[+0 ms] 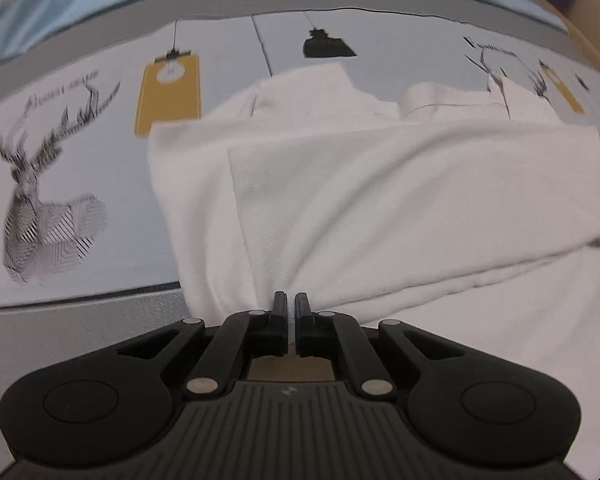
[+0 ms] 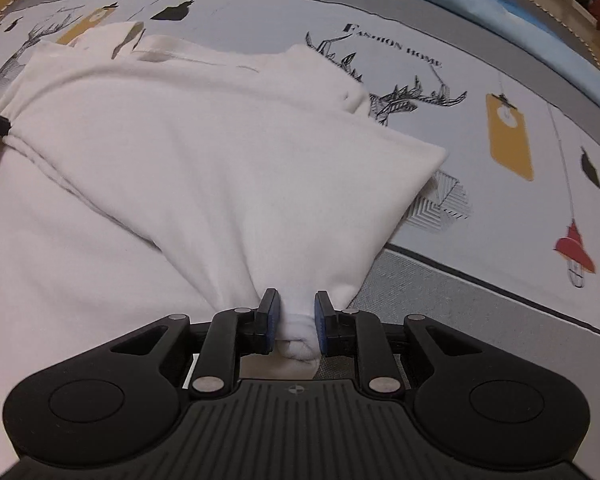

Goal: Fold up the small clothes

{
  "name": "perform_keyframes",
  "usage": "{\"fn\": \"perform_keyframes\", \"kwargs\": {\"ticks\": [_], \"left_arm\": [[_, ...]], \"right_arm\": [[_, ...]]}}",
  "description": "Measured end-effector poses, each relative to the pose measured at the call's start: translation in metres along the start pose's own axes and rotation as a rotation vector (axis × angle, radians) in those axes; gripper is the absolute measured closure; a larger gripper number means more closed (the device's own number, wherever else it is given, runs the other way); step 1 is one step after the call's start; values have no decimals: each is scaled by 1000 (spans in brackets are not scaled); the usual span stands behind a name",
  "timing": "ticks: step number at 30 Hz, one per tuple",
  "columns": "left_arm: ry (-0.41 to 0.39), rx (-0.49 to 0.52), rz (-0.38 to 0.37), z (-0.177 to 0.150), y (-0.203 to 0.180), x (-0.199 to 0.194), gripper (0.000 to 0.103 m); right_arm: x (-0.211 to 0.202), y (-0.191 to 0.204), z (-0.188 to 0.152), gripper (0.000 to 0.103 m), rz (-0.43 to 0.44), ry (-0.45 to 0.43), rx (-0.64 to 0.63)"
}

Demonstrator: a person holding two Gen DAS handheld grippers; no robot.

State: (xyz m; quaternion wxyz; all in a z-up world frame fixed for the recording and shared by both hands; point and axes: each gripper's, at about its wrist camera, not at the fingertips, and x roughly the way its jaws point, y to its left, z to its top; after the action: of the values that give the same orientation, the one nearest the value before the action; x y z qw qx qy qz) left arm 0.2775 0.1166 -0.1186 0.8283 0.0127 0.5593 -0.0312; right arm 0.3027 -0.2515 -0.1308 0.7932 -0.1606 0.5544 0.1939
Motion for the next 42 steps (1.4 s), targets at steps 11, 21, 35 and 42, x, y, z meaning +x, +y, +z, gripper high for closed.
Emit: {"fn": "perform_keyframes", "kwargs": {"ticks": [11,21,35,42], "left_arm": [[-153,-15,-12,-35,-11,-102,64],[-120,19,-26,-147,5,-150,76],[140,-43,-188,-215,49,-116,78],[203,59,-180,-224,25,-107,77]], "right_arm": [[-112,36,-12,67,-70,-218,181],[-173,74,-97,66,-2,-252,279],[-103,69,-167,76,85,127,331],[-89,72,-181,76,73,215,293]]}}
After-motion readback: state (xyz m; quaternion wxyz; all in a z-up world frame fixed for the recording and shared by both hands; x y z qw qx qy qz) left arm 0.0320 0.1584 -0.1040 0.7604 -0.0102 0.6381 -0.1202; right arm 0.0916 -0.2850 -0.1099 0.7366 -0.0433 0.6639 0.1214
